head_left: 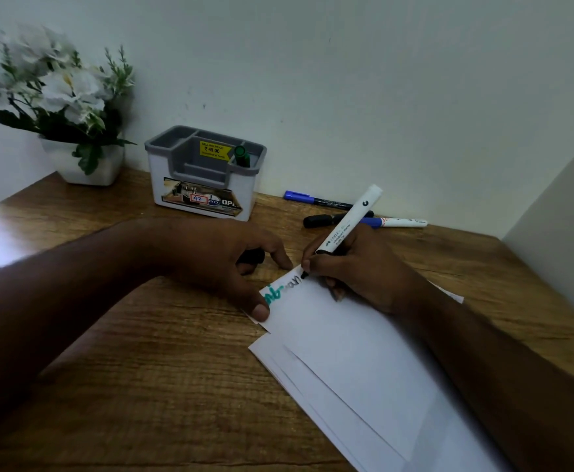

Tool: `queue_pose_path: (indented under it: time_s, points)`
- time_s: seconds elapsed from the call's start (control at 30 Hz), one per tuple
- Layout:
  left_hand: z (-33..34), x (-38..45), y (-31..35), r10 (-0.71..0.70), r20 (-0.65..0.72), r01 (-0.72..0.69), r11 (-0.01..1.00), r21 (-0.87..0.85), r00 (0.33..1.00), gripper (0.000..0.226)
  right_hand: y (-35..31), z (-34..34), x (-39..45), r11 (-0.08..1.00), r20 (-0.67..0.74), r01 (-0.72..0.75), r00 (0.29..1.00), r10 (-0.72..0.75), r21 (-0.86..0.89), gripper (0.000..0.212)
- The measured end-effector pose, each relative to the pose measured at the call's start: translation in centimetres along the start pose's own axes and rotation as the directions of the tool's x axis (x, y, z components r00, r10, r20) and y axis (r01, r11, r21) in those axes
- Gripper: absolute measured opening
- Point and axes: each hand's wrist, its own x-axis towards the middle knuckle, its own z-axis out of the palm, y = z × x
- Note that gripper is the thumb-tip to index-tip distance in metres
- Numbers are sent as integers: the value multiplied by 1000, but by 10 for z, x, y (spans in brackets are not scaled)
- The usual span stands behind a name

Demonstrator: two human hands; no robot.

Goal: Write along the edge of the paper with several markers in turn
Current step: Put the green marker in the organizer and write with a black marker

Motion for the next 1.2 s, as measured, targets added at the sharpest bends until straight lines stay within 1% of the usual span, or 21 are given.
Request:
queue_pose_path:
  time_s: [0.07,0.2,0.37,0.4,0.47,0.5,0.53,0.57,0.63,0.7,0.77,0.83,0.87,1.0,1.1,1.13,1.17,1.2]
  points:
    - [0,0,0,4,-1,-4,1000,7,1000,61,0,0,1,1000,-3,7,1000,-7,4,7]
    - [0,0,1,-13,-4,13,1000,17,1000,64,0,1,2,1000,6,10,1000,-10,-5,9]
    - [0,-2,2,-18,-12,18,1000,12,1000,63,3,0,2,999,-29,0,1000,-1,-51,6]
    - [0,-2,2,-15,-19,15,1000,13,1000,62,4,0,3,997,-18,18,1000,-20,-81,5]
    - [-1,-1,2,-12,-27,13,1000,25,1000,60,7,1,3,974,43,61,998,-53,-218,5]
    - [0,-1,2,-13,-27,13,1000,29,1000,59,8,3,3,954,78,73,996,-53,-292,7]
    - [0,-1,2,-13,-26,14,999,29,1000,59,9,4,3,943,84,72,995,-47,-326,9]
    - [0,-1,2,-14,-24,15,1000,27,1000,60,10,3,4,950,65,62,997,-44,-305,8]
    - [0,-1,1,-15,-15,16,1000,21,1000,64,10,2,6,980,-31,31,999,-38,-196,4]
    - [0,-1,1,-20,-10,20,1000,21,1000,65,7,2,6,989,-102,3,995,-18,-149,5]
    - [0,0,2,-22,-7,22,999,27,1000,65,6,2,6,997,-126,-25,992,15,-77,5]
    - [0,0,2,-19,-6,19,999,28,1000,65,7,2,6,999,-134,-26,991,30,29,5]
    - [0,0,2,-16,-6,17,999,28,1000,65,6,2,5,998,-130,-20,991,26,52,6]
    - [0,0,1,-6,1,6,1000,20,1000,63,5,5,5,1000,-77,14,997,-15,-10,7]
    - [0,1,1,-8,-3,8,999,31,1000,64,7,5,7,989,-78,33,996,-45,-147,5]
    - [0,1,1,-8,-6,9,999,31,1000,64,8,5,8,989,-78,34,996,-45,-144,5]
    - [0,1,0,-7,-7,8,1000,30,1000,64,9,5,8,996,-83,29,996,-36,-81,6]
    - [0,1,0,-6,-5,6,1000,30,1000,65,10,3,7,999,-97,16,995,-13,33,6]
